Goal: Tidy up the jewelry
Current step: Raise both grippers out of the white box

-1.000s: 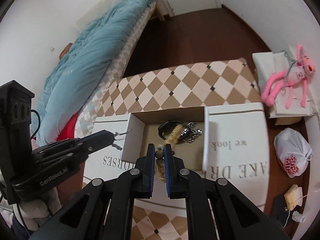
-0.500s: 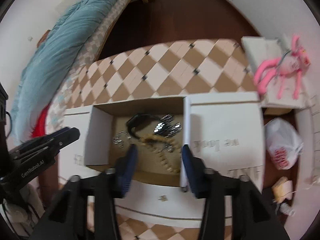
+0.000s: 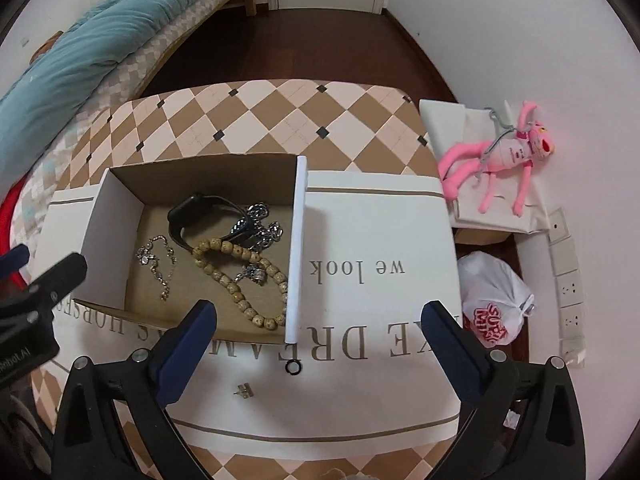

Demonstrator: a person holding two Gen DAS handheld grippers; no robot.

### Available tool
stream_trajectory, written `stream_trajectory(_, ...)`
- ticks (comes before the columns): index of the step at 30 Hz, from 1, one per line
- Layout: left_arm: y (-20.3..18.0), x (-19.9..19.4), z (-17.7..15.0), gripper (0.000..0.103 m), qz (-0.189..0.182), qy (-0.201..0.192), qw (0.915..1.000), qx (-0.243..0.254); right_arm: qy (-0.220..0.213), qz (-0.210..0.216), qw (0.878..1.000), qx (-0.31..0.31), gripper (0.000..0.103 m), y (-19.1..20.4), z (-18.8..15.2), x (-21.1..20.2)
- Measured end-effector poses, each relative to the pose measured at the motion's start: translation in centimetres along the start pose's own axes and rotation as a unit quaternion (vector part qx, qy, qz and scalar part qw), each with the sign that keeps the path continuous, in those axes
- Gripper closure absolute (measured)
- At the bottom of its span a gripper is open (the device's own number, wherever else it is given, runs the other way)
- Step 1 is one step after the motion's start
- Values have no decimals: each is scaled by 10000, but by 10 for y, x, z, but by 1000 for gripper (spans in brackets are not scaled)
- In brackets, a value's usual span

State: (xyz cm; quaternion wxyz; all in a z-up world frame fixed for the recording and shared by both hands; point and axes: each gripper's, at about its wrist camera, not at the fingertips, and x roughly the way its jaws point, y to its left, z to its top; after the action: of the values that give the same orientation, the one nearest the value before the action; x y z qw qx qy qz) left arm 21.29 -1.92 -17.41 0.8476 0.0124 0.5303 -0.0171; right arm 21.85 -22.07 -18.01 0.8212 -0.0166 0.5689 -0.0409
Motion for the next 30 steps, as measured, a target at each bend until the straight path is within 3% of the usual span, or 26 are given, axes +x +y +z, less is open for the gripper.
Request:
stream_trajectory(10,-2,-32,-6,0,96,-363,9993,-50,-315,-37,9994,126,0,-2,-9,-27)
stream_trajectory(30,-4,-149,-36,0,-176,-1236,9922,47,-1348,168,9902,317,0,-8,-48,-145)
